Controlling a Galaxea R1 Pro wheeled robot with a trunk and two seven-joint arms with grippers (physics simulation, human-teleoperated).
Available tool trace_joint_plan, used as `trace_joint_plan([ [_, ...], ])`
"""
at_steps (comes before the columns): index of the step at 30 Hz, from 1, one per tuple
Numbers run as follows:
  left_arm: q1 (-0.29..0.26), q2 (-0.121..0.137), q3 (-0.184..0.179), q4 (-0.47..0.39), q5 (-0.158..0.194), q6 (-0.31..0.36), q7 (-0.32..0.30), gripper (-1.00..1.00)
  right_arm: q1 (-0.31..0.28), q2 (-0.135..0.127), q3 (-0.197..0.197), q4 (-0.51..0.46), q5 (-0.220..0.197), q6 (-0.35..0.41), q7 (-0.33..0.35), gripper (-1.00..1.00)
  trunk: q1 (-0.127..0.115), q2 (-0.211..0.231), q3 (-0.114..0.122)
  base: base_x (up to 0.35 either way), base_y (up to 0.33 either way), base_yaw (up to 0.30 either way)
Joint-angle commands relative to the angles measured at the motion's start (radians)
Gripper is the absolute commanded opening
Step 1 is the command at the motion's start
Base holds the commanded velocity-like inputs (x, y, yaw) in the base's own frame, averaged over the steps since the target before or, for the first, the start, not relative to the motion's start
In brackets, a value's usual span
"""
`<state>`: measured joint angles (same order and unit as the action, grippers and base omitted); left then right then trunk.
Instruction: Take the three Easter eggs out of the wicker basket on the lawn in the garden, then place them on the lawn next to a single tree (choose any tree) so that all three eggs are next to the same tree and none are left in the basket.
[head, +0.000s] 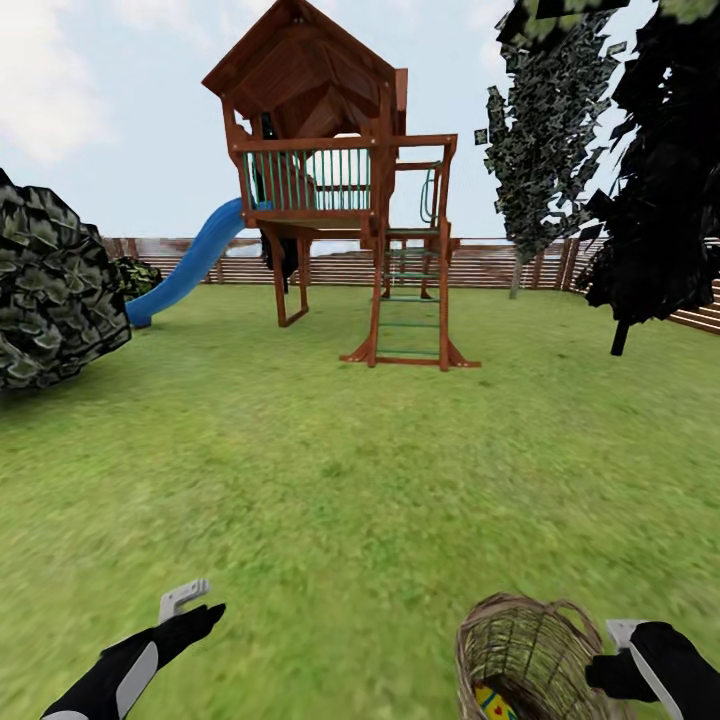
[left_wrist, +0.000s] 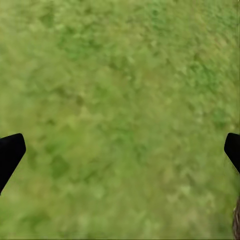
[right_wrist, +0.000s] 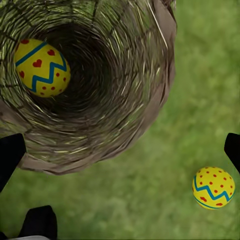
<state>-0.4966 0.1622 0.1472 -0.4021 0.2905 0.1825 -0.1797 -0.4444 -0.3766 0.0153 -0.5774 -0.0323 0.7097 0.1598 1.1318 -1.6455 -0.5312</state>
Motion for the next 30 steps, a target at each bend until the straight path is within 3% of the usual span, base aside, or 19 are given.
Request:
trace_joint_plan([
  [1,0.0,-0.001,0.006,-0.001,0.007,0.005,-0.005,1.0,0.0,-0.001,0.002,-0.001,-0.003,0.005,0.001,1.0,0.001,-0.001,-0.001,0.322,0.079,0.0],
  [17,0.001,-0.003,0.005,0.034,0.006,-0.03,-0.004,1.0,0.0,0.0,0.002,-0.001,-0.001,0.005,0.001,1.0,0.001,-0.001,-0.001,0.165,0.265,0.0],
  [30,0.001,-0.016,0.005,0.035,0.006,-0.079,-0.005,1.0,0.0,-0.005,-0.006,-0.002,-0.002,0.005,0.003,1.0,0.001,-0.001,-0.001,0.12,0.008,0.0],
])
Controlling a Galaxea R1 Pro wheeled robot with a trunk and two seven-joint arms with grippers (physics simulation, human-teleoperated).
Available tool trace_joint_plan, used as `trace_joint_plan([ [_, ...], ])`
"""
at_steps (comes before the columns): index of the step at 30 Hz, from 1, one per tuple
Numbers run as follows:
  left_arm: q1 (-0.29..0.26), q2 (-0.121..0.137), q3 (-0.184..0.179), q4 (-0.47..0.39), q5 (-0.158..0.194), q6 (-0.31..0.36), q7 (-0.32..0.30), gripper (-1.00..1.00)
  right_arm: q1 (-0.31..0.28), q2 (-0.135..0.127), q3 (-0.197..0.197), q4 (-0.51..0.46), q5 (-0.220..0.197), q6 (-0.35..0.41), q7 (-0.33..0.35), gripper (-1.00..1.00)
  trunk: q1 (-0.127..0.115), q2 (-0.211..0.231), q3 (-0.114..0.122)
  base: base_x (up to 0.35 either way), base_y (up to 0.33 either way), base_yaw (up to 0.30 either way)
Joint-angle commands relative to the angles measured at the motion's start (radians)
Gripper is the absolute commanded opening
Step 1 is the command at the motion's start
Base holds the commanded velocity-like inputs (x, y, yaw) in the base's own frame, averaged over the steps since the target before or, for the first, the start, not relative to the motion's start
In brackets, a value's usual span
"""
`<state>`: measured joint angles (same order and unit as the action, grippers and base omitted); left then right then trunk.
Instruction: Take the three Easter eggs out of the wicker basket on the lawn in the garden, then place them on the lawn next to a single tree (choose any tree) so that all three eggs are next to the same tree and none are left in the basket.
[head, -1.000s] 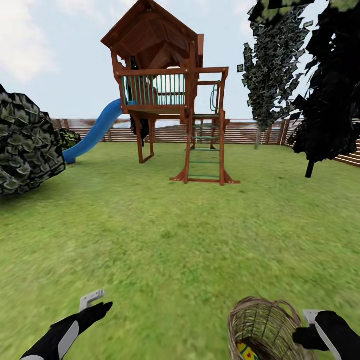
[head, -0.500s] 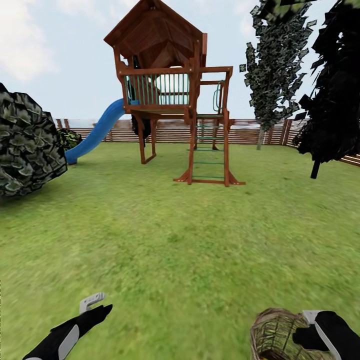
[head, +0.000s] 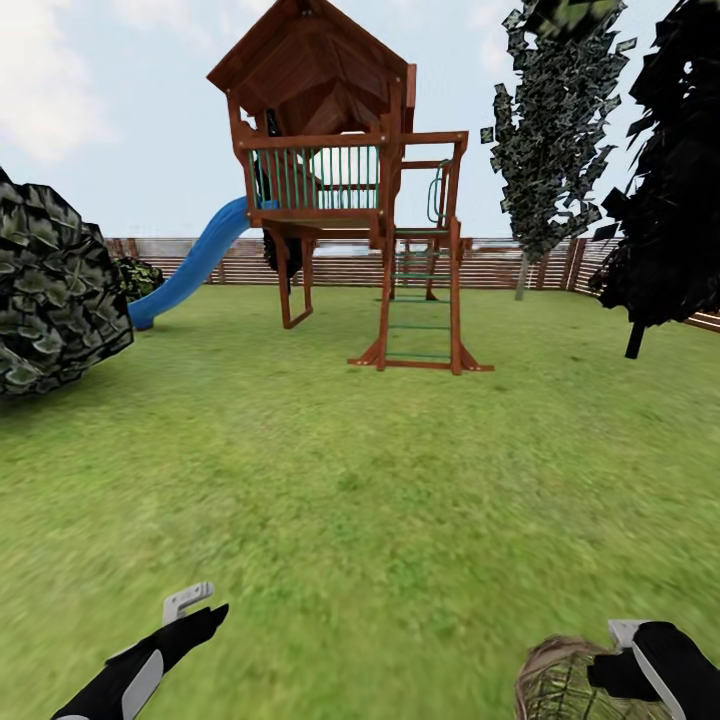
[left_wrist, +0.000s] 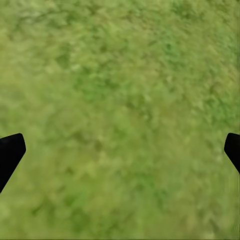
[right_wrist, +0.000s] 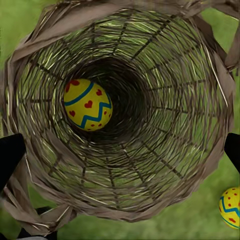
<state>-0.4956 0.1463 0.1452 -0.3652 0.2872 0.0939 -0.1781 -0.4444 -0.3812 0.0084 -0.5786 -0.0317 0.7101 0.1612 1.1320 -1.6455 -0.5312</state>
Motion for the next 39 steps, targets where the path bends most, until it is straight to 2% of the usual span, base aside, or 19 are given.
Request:
trace_joint_plan([
  [1,0.0,-0.001,0.007,-0.001,0.009,0.01,-0.006,1.0,0.0,0.0,0.001,-0.001,-0.003,0.005,0.001,1.0,0.0,-0.001,-0.001,0.273,0.0,0.0],
  [12,0.0,-0.002,0.008,-0.001,0.01,0.006,-0.006,1.0,0.0,0.001,0.001,-0.001,-0.002,0.005,0.001,1.0,0.0,-0.001,-0.001,0.077,0.0,0.0],
  [24,-0.001,-0.002,0.008,-0.001,0.01,0.012,-0.006,1.0,0.0,-0.007,-0.001,-0.002,-0.003,0.005,0.001,1.0,0.046,-0.085,-0.039,0.0,0.0,0.0],
  [39,-0.001,-0.002,0.008,-0.001,0.012,0.015,-0.006,1.0,0.0,-0.001,0.001,-0.002,-0.003,0.005,0.0,1.0,0.104,-0.19,-0.086,0.0,0.0,0.0],
])
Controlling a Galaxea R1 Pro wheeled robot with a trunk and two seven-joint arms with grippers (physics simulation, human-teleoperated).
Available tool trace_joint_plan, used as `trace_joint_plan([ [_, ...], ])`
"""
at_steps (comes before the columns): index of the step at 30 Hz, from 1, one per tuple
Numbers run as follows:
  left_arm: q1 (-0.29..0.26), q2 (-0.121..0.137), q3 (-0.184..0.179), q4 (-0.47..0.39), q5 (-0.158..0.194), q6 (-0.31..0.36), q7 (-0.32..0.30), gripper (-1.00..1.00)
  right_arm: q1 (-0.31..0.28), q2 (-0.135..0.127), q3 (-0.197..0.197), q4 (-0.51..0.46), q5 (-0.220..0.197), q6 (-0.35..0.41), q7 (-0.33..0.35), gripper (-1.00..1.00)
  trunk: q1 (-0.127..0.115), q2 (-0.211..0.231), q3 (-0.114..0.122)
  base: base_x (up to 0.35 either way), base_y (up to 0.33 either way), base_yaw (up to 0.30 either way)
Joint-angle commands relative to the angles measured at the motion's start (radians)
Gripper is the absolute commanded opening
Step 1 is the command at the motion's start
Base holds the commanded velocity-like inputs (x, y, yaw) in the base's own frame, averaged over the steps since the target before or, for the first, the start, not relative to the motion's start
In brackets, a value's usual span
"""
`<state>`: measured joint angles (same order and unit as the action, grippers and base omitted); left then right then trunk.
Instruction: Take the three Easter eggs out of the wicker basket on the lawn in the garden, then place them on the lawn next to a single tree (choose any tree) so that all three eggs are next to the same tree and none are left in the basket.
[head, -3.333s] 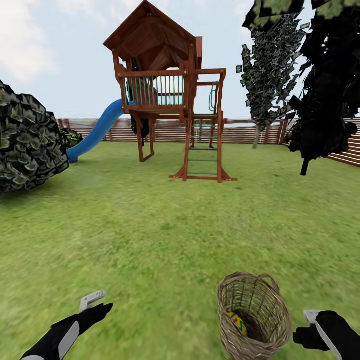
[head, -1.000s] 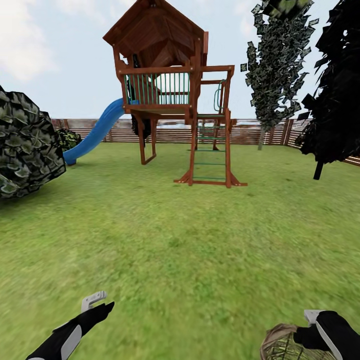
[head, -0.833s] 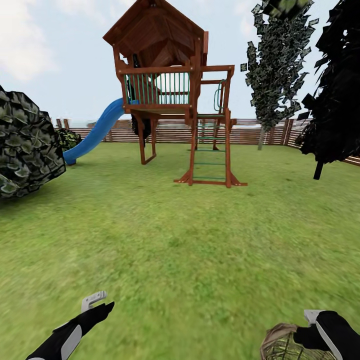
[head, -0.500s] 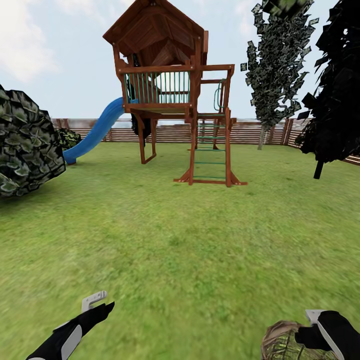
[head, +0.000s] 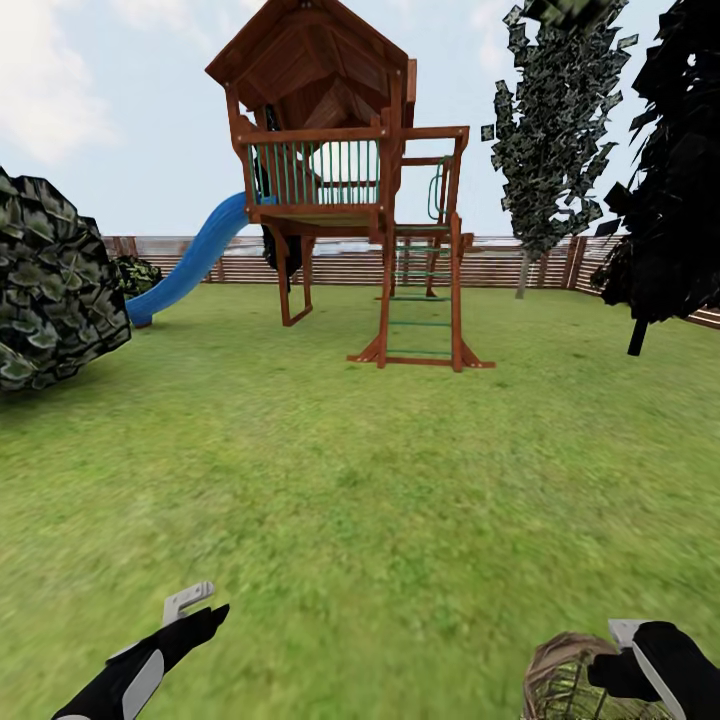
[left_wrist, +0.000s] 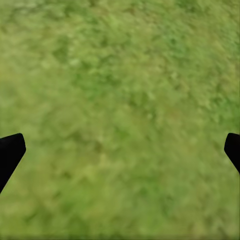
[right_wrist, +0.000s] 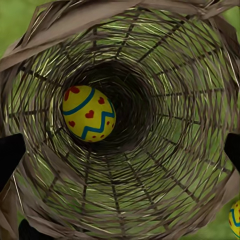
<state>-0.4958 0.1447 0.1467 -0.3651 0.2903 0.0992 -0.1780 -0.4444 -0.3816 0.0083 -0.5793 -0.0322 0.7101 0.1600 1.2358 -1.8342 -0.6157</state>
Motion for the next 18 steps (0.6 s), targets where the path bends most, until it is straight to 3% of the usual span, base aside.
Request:
trace_joint_plan([
  [1,0.0,0.0,0.007,-0.001,0.009,0.01,-0.006,1.0,0.0,0.0,0.001,-0.001,-0.003,0.005,0.002,1.0,0.004,-0.008,-0.004,0.0,0.0,0.0],
  [18,-0.001,-0.007,0.005,0.014,0.007,0.01,-0.006,1.0,0.0,0.0,0.0,-0.002,-0.002,0.005,0.002,1.0,0.069,-0.127,-0.058,0.0,0.0,0.0],
])
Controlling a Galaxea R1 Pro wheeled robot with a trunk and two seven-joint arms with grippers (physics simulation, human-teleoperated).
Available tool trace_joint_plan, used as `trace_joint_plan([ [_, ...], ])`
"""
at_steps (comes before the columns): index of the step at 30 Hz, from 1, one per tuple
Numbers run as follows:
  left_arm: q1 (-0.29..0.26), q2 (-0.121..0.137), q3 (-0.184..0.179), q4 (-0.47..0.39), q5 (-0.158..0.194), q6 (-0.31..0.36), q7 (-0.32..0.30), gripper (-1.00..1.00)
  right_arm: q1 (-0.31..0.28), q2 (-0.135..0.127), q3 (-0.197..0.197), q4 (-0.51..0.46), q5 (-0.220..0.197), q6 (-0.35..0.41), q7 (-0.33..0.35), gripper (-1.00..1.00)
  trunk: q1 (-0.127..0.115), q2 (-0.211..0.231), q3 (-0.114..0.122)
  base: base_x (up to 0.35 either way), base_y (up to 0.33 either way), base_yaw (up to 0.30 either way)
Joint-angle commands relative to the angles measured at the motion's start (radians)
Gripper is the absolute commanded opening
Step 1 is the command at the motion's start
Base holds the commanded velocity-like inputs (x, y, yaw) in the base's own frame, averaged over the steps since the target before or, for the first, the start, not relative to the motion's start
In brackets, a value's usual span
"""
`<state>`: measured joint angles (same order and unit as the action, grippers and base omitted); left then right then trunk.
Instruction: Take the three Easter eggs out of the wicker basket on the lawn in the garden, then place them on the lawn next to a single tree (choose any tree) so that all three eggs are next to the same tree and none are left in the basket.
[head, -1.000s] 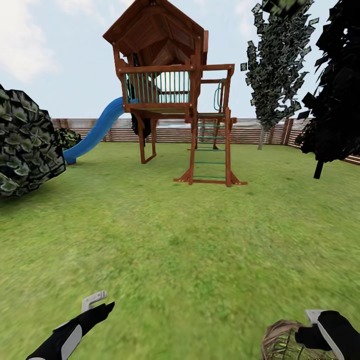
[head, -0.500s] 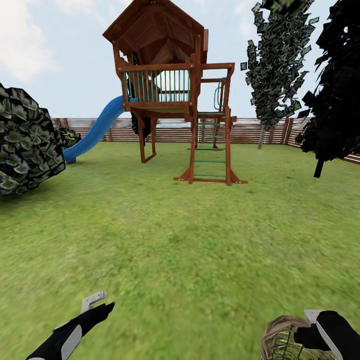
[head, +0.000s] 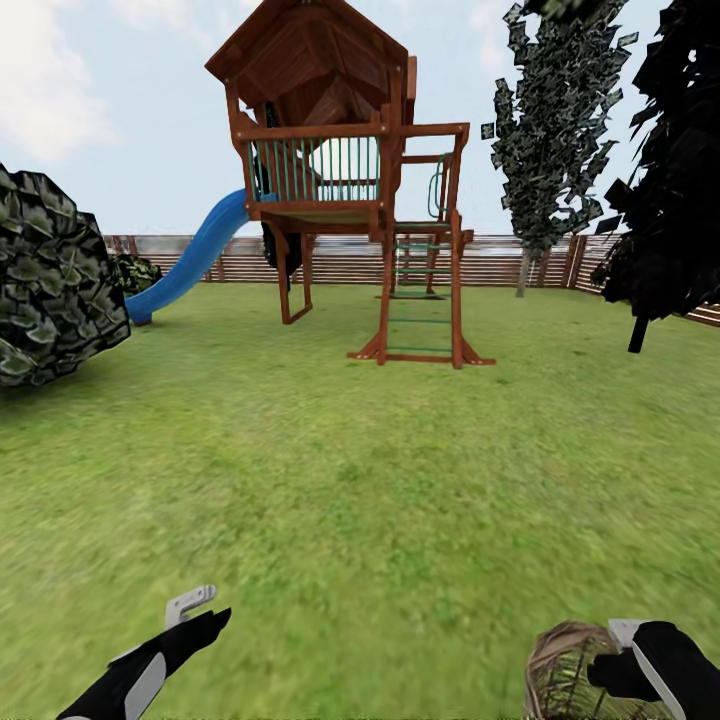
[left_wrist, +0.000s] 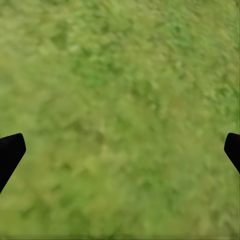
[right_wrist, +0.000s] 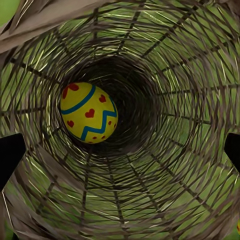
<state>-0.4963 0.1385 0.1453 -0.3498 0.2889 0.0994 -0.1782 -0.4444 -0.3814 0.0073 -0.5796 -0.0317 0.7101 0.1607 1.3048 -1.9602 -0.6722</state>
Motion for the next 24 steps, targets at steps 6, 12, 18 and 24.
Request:
trace_joint_plan([
  [6,0.0,-0.002,0.007,-0.001,0.009,0.01,-0.006,1.0,0.0,-0.001,0.001,0.0,-0.003,0.005,0.001,1.0,0.023,-0.043,-0.02,0.0,0.0,0.0],
  [12,0.0,-0.003,0.007,-0.001,0.009,0.01,-0.006,1.0,0.0,-0.001,0.001,-0.001,-0.003,0.005,0.001,1.0,0.046,-0.085,-0.039,0.0,0.0,0.0],
  [18,0.0,-0.005,0.008,-0.001,0.01,0.01,-0.006,1.0,0.0,-0.001,0.001,0.0,-0.003,0.005,0.001,1.0,0.069,-0.127,-0.058,0.0,0.0,0.0],
  [24,0.0,-0.004,0.007,-0.001,0.01,0.01,-0.006,1.0,0.0,-0.001,0.0,-0.001,-0.003,0.005,0.002,1.0,0.092,-0.169,-0.076,0.0,0.0,0.0],
])
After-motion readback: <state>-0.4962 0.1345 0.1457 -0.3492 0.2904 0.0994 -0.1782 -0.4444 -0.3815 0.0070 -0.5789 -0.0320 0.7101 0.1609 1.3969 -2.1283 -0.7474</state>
